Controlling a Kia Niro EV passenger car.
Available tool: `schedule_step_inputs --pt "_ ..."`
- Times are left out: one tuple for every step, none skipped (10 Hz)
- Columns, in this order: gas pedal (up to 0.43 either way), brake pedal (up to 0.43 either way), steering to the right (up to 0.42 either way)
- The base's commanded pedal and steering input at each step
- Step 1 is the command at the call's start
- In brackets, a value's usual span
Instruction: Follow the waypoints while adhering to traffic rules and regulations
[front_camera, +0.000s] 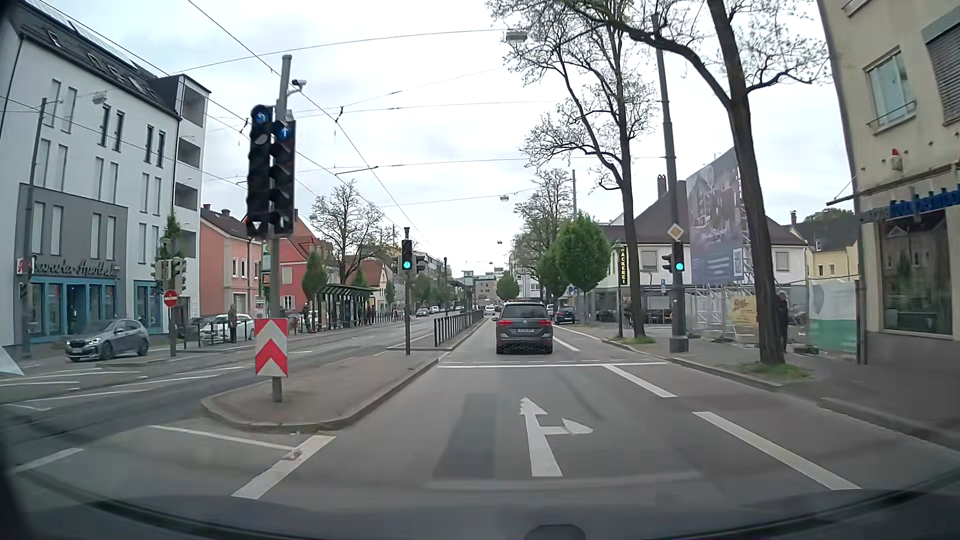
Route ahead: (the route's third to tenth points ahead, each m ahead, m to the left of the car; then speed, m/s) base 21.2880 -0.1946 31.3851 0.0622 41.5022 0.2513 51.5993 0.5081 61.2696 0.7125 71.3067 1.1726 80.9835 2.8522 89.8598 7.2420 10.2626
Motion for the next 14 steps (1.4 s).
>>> schedule_step_inputs --pt "0.169 0.000 -0.003" --pt "0.157 0.000 -0.003" --pt "0.157 0.000 -0.002" --pt "0.150 0.000 -0.002" --pt "0.150 0.000 -0.002" --pt "0.150 0.000 -0.002" --pt "0.150 0.000 -0.002" --pt "0.150 0.000 -0.002" --pt "0.150 0.000 -0.003" --pt "0.150 0.000 -0.003" --pt "0.150 0.000 -0.002" --pt "0.150 0.000 -0.002" --pt "0.157 0.000 -0.003" --pt "0.157 0.000 -0.002"
